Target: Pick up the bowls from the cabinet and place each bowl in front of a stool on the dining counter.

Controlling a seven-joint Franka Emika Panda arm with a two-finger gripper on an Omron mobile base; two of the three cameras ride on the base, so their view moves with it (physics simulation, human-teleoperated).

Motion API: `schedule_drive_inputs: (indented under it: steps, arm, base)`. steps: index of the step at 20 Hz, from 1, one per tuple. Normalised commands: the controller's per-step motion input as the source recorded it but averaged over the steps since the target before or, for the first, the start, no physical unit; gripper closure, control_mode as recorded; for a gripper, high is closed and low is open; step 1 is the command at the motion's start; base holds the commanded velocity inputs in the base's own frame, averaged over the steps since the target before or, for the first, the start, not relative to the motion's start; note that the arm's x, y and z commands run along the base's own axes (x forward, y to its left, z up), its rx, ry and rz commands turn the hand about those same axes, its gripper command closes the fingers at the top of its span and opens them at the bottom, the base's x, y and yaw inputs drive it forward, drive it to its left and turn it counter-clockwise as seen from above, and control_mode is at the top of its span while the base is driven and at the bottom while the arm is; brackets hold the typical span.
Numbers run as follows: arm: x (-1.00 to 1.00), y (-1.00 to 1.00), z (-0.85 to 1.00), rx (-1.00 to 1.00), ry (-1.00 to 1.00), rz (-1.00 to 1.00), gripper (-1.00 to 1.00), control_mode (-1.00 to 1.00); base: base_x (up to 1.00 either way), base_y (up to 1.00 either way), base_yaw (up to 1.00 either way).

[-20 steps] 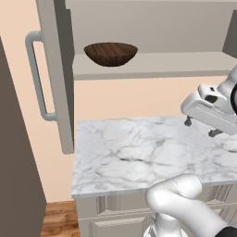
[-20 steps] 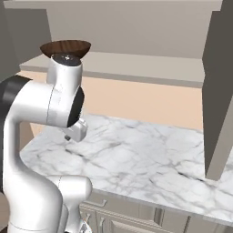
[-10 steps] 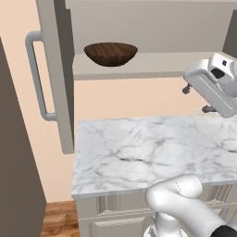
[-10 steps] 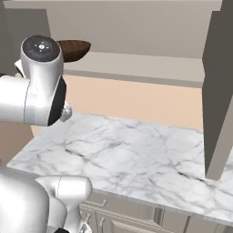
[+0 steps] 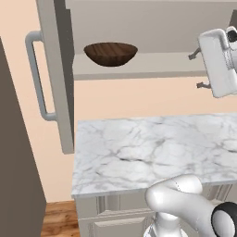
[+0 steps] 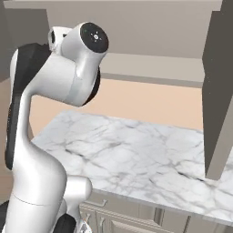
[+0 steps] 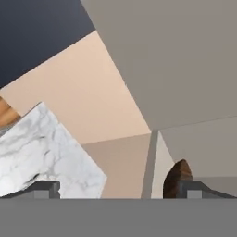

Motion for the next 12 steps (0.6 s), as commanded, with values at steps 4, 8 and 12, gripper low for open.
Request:
schedule_drive_inputs:
  steps: [4, 8, 12]
  arm:
    - [0.24, 0.06, -0.01, 0.33, -0.05, -0.07, -1.0, -1.0]
    - [0.39, 0.11, -0.03, 0.16, -0.06, -0.04, -1.0, -1.0]
    - [0.58, 0.13, 0.0, 0.07, 0.0, 0.0, -1.0, -1.0]
  base:
    - [0.0, 0.0, 0.0]
    - [0.0, 0.0, 0.0]
    - [0.0, 0.0, 0.0]
